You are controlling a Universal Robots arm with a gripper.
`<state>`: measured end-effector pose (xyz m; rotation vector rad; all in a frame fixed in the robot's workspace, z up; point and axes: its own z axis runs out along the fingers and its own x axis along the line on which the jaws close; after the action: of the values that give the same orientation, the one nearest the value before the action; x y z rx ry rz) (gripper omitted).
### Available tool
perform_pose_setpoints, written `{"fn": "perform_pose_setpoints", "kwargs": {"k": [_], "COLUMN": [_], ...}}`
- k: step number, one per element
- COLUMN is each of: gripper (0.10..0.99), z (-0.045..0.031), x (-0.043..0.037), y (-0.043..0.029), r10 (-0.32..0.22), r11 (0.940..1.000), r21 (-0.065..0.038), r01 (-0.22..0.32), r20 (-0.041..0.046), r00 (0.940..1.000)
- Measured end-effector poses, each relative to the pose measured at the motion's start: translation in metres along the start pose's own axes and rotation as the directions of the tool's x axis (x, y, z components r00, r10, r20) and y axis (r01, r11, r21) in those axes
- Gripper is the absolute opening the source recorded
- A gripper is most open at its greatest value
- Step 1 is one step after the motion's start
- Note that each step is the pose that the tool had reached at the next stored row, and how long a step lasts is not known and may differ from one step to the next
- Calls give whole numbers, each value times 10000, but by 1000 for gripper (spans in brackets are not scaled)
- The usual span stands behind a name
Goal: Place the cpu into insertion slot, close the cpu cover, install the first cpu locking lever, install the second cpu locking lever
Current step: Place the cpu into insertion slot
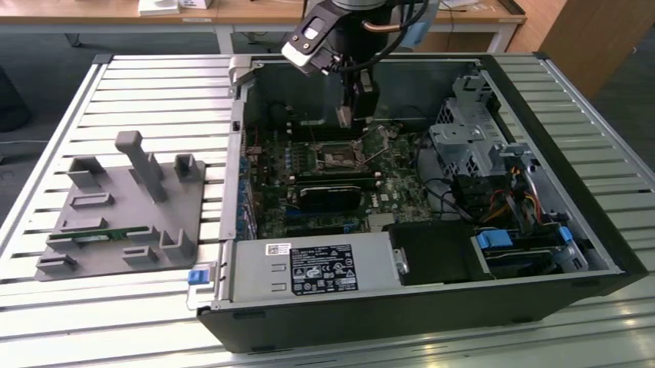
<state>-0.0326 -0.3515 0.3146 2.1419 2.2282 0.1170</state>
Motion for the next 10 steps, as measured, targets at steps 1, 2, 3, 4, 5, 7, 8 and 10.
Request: {"fn": "perform_pose_setpoints", "kwargs": {"k": [1, 2, 3, 4, 5, 7, 8, 10], "gripper": [537, 537, 537, 537, 537, 537, 537, 537], "z": [8, 15, 22, 30, 37, 52, 61, 79], "x": [0, 0, 0, 0, 0, -1, -1, -1], "y": [-1, -1, -2, -2, -3, -5, -5, -7], "r10": [0, 0, 0, 0, 0, 0, 0, 0], "r11": [10000, 10000, 10000, 10000, 10000, 10000, 10000, 10000], "r21": [1, 0, 0, 0, 0, 0, 0, 0], "r01": [0, 0, 0, 0, 0, 0, 0, 0], "r20": [0, 0, 0, 0, 0, 0, 0, 0], "r00": [10000, 10000, 10000, 10000, 10000, 10000, 10000, 10000]}}
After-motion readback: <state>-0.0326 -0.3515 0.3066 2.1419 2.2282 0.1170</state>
